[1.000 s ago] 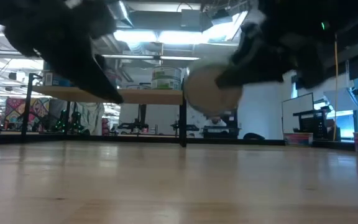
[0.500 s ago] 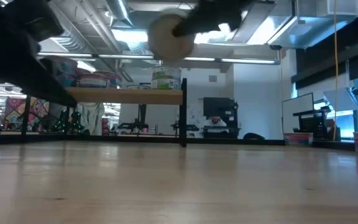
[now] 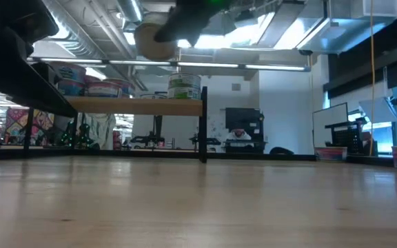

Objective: Stack canned seafood by type on shelf
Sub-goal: Stack the green tuna can on top of the green tuna can on the shelf

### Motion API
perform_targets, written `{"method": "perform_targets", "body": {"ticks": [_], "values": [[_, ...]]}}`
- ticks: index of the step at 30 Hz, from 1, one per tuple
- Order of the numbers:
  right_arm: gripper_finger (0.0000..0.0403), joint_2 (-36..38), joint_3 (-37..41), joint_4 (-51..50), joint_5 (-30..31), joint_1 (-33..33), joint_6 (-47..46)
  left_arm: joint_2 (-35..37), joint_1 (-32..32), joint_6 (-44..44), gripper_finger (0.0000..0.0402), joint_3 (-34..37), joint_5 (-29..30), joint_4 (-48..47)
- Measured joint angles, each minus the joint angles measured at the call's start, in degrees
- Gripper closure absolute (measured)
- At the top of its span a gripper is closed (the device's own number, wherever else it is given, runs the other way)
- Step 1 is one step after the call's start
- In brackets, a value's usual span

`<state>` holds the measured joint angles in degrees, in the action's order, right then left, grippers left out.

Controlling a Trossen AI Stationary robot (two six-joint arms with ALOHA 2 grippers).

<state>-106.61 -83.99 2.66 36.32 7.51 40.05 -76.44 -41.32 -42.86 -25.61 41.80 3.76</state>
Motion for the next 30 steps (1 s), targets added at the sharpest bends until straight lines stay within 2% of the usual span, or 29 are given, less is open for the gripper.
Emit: {"method": "perform_targets", "body": {"ticks": [5, 8, 12, 14, 18, 22, 30], "values": [[0.0263, -4.1, -5.7, 0.2, -3.0, -2.8, 5.3, 0.5, 0.0, 2.8, 0.0194, -0.3, -0.1, -0.4], [0.0263, -4.8, -7.4, -2.9, -2.9, -3.2, 5.2, 3.6, -0.2, 5.5, 0.0194, -2.6, -0.2, -4.2], [0.0263, -4.7, -7.6, -9.5, -1.9, -1.9, 0.7, 10.7, -0.4, 10.8, 0.0194, -7.8, 0.4, -14.8], [0.0263, -4.6, -7.6, -13.7, -2.1, -0.7, -2.9, 14.5, -0.4, 14.8, 0.0194, -10.5, 3.0, -18.5], [0.0263, -4.5, -7.6, -20.8, -5.3, 2.0, -10.1, 19.5, 0.5, 26.7, 0.0194, -11.9, 7.9, -18.2], [0.0263, -4.9, -7.6, -22.3, -9.3, 3.7, -14.7, 21.1, 3.2, 32.8, 0.0194, -11.9, 8.4, -17.7], [0.0263, -4.9, -7.6, -19.4, -10.2, 3.9, -14.8, 20.5, 10.0, 36.9, 0.0194, -11.9, 2.8, -16.7]]}}
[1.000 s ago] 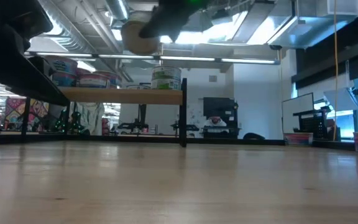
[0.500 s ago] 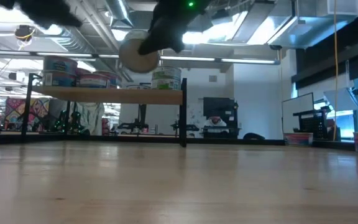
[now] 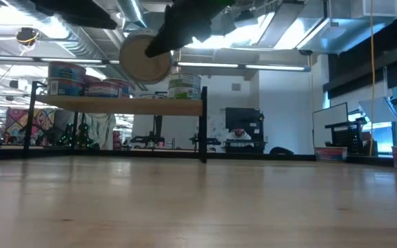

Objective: Stack canned seafood by type on shelf
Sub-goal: Stack the green tuna can on top of the green tuna can on the shelf

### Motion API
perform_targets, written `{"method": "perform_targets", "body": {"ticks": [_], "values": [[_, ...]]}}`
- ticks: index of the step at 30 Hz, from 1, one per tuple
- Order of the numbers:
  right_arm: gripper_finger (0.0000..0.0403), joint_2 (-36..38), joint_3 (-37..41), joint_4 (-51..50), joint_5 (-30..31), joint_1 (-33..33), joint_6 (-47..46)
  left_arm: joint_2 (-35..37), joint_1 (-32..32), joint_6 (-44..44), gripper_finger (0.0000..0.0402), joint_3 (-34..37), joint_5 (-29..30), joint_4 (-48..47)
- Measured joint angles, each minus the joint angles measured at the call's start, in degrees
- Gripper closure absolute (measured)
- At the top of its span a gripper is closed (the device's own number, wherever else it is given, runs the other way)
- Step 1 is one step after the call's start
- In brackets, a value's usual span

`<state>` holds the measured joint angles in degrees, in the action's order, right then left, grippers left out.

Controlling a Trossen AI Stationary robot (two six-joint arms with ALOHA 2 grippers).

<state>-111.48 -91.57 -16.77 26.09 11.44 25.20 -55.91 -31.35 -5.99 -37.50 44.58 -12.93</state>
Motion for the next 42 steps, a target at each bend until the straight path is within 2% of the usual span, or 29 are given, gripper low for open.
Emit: {"method": "perform_targets", "body": {"ticks": [6, 16, 23, 27, 30, 34, 36, 40, 42], "values": [[0.0263, 0.0, 0.1, 2.0, -2.3, 0.0, -0.2, -2.4, 3.2, 2.9, 0.0194, 0.0, -2.8, -0.1], [0.0263, -0.2, 0.1, 3.1, -3.8, 0.0, -3.8, -1.9, 5.5, 7.7, 0.0193, 0.0, -2.5, 0.5], [0.0263, -0.2, 0.0, 7.2, -4.9, 0.1, -3.8, -2.3, 7.1, 7.9, 0.0146, 0.0, -5.5, 0.1], [0.0263, -0.2, 0.0, 7.6, -6.3, 0.1, -4.5, -2.3, 7.1, 8.6, 0.0138, 0.0, -5.6, 0.2], [0.0263, -0.2, 0.0, 7.5, -6.4, 0.1, -6.3, -2.3, 6.8, 10.2, 0.0160, 0.0, -5.5, 0.2], [0.0262, -0.1, 0.0, 7.6, -6.3, 0.1, -6.9, -2.3, 6.7, 10.6, 0.0228, 0.0, -5.6, 0.3], [0.0237, -0.1, 0.0, 7.6, -6.2, 0.1, -7.0, -2.3, 6.7, 11.0, 0.0264, 0.0, -5.7, 0.4], [0.0123, 2.6, 0.0, 1.6, -3.1, 1.8, -9.1, -2.3, 6.8, 12.4, 0.0266, -0.5, -5.4, -1.0], [0.0079, 5.6, -0.1, -3.5, -0.3, 3.6, -12.2, -2.3, 6.9, 12.4, 0.0266, -2.2, -4.4, -2.6]]}}
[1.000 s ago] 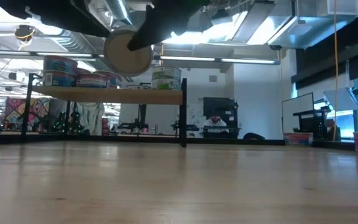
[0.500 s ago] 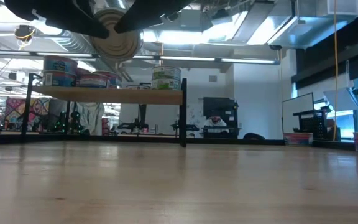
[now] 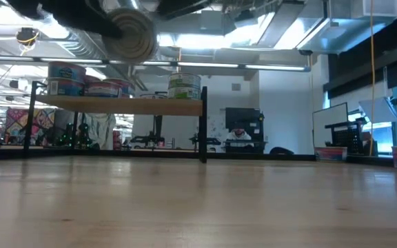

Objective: Stack canned seafood by type on shelf
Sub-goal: Stack the green tuna can on top of the green tuna can on the shelf

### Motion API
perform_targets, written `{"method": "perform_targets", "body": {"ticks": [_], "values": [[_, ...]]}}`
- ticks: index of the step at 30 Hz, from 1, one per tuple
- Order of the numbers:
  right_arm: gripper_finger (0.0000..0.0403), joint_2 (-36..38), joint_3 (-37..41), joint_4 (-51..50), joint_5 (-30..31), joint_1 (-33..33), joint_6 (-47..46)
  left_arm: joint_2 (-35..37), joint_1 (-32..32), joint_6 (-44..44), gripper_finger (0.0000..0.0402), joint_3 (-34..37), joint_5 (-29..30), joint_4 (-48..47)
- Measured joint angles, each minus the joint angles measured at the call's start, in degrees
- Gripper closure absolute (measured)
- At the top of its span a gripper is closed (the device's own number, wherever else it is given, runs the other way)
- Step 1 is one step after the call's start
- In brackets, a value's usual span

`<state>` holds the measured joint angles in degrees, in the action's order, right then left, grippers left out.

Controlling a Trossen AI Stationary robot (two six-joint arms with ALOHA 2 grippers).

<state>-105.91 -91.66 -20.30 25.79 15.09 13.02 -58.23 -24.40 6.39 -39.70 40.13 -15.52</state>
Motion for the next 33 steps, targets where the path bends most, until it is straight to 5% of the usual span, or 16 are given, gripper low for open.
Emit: {"method": "perform_targets", "body": {"ticks": [4, 10, 22, 33], "values": [[0.0033, 4.7, 0.1, -15.6, 2.1, 4.0, -9.4, 0.1, 0.9, 0.9, 0.0266, -4.0, 7.1, -4.3], [0.0022, 6.3, 7.7, -26.9, 3.7, 8.7, -24.5, 0.1, 6.1, 8.2, 0.0266, -10.4, 14.9, -5.3], [0.0020, 6.2, 34.9, -13.9, 9.1, 14.1, -41.9, -12.2, 25.0, 22.6, 0.0266, -26.5, 21.1, -11.6], [0.0020, 6.2, 42.1, -0.2, 7.7, 14.2, -42.8, -23.5, 40.3, 37.4, 0.0266, -30.5, 17.0, -12.6]]}}
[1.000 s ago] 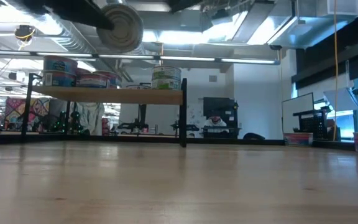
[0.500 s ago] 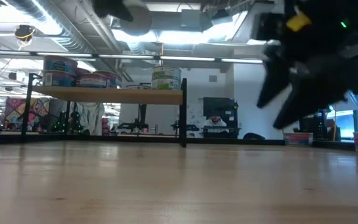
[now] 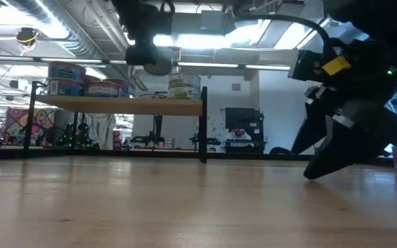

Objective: Stack canned seafood by type on shelf
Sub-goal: Stack the green tuna can on top of the green tuna can on the shelf

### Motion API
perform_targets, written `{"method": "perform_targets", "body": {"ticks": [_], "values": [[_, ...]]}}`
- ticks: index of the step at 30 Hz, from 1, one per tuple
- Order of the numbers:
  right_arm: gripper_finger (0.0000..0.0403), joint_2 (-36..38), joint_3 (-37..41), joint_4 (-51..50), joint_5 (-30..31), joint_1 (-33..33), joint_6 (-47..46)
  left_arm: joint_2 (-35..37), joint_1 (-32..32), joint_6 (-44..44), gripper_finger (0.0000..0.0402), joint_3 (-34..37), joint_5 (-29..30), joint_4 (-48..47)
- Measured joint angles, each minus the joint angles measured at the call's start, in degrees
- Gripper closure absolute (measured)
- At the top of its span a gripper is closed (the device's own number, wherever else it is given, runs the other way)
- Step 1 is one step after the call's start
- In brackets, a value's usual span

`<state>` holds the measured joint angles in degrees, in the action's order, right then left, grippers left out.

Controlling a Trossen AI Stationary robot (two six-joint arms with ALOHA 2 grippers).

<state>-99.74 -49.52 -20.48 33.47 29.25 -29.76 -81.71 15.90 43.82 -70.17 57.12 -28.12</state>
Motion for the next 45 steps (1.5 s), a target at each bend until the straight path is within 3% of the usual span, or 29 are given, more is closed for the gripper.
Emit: {"method": "perform_targets", "body": {"ticks": [17, 29, 40, 45], "values": [[0.0019, -0.2, 0.6, 3.1, 0.4, 0.0, 0.2, -2.4, 11.7, -1.8, 0.0261, 0.8, -17.7, -2.0], [0.0019, -0.2, 0.6, 3.7, 0.4, 0.0, 0.7, -2.4, 14.3, -5.0, 0.0249, 2.4, -18.0, -2.0], [0.0020, -0.2, 0.6, 4.0, 0.4, 0.0, 1.5, -2.4, 14.1, -10.0, 0.0158, 2.4, -24.1, -1.8], [0.0020, -0.2, 0.6, 4.0, 0.4, 0.0, 1.5, -2.4, 14.1, -12.9, 0.0136, 1.7, -26.5, -4.8]]}}
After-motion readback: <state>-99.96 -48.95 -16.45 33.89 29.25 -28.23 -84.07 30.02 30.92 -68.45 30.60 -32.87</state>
